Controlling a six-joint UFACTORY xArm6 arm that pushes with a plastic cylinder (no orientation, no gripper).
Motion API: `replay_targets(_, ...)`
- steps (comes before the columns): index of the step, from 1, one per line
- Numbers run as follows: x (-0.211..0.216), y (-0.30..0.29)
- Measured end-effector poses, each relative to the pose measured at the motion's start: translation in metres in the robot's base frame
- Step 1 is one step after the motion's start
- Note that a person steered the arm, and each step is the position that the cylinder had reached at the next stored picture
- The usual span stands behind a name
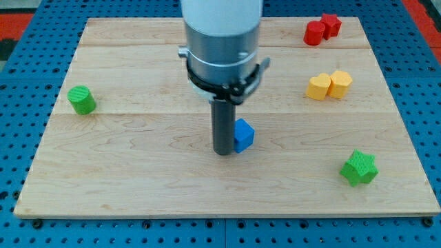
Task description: Move the blue cube closer to the blue triangle
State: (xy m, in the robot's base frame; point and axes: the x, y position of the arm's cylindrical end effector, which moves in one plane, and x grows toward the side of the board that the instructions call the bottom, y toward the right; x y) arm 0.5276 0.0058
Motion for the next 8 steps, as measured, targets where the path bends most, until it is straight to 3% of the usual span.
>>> replay_targets(1, 0.028, 0.005)
replay_targets(2, 0.028, 0.035)
replay_targets(3, 0.015, 0.048)
replay_targets(5, -0.056, 0.041)
replay_targets(6, -0.054, 0.024)
replay_targets(7, -0.017, 0.028)
replay_targets(8, -0.026, -0.008)
